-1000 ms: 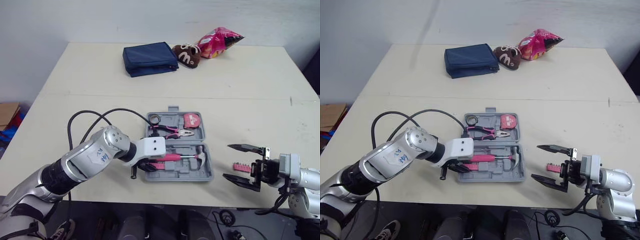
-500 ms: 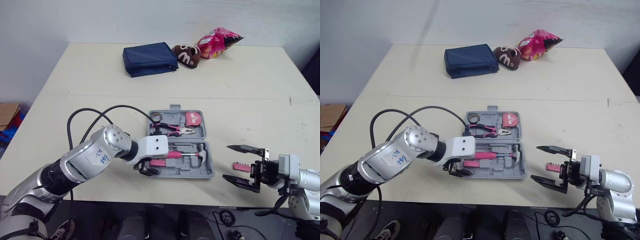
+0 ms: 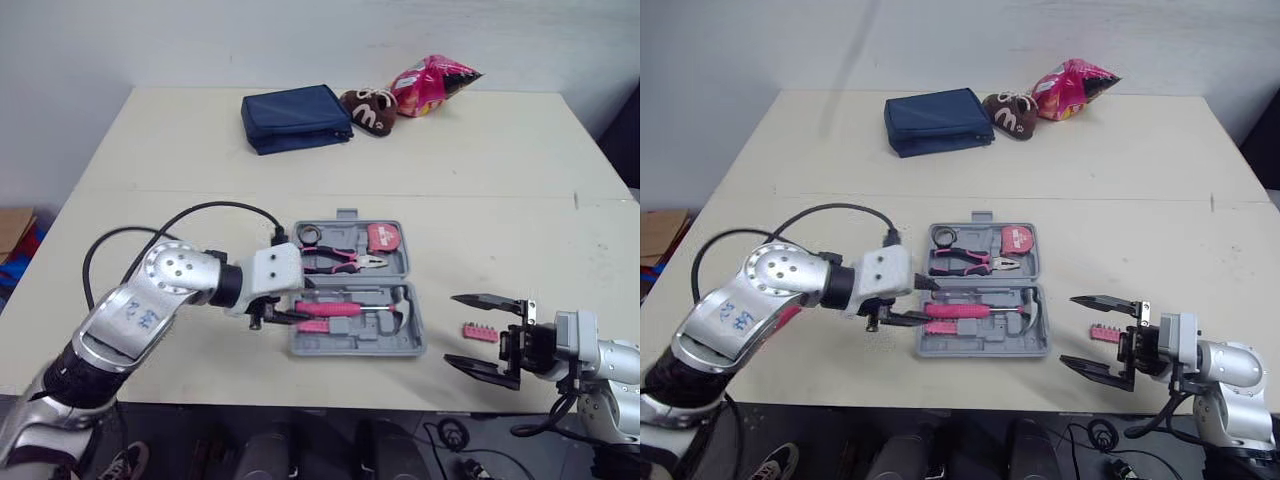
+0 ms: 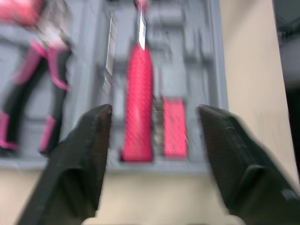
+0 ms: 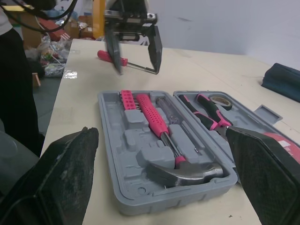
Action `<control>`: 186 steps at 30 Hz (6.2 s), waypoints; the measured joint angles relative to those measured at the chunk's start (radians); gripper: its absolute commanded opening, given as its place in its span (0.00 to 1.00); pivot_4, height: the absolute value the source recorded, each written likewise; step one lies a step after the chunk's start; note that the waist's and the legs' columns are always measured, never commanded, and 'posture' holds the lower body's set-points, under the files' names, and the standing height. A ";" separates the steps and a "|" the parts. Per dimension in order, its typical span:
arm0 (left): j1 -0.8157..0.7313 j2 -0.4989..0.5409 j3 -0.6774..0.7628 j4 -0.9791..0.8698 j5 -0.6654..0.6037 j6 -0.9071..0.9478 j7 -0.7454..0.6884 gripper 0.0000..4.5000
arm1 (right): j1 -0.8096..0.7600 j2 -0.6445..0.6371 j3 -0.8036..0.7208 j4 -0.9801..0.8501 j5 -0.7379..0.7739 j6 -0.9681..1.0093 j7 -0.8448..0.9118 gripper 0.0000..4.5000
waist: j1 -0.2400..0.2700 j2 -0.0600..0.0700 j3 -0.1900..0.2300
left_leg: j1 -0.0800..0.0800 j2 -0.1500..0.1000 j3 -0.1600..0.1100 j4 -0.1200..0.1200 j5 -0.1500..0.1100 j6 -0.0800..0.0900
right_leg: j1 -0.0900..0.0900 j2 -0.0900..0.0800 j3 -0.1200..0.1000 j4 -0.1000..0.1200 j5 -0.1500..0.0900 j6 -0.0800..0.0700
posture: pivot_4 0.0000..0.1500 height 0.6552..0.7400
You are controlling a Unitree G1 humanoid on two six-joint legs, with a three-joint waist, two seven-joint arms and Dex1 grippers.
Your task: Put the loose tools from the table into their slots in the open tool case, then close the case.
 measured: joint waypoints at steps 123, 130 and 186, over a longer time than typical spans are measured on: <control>0.432 0.099 0.536 -0.121 -0.547 -0.060 -0.104 0.99 | -0.317 -0.238 0.248 0.709 -0.180 -0.158 0.061 1.00 | -0.046 0.001 -0.001 | 0.002 -0.003 0.003 -0.010 0.000 0.001 | 0.000 -0.006 -0.003 -0.005 0.001 0.002 | 1.00 1.00; 0.432 0.099 0.526 -0.121 -0.543 -0.061 -0.124 1.00 | -0.311 -0.238 0.249 0.695 -0.176 -0.146 0.061 0.40 | -0.046 0.001 -0.001 | 0.002 -0.003 0.003 -0.010 0.000 0.001 | 0.000 -0.006 -0.003 -0.005 0.001 0.002 | 1.00 1.00; 0.540 0.071 0.459 -0.088 -0.427 -0.169 -0.124 1.00 | -0.477 -0.185 0.597 -0.420 -0.475 0.825 -0.357 0.19 | -0.024 0.002 -0.001 | -0.001 -0.003 0.002 -0.012 -0.001 0.000 | -0.003 -0.006 -0.004 -0.008 0.000 0.001 | 1.00 1.00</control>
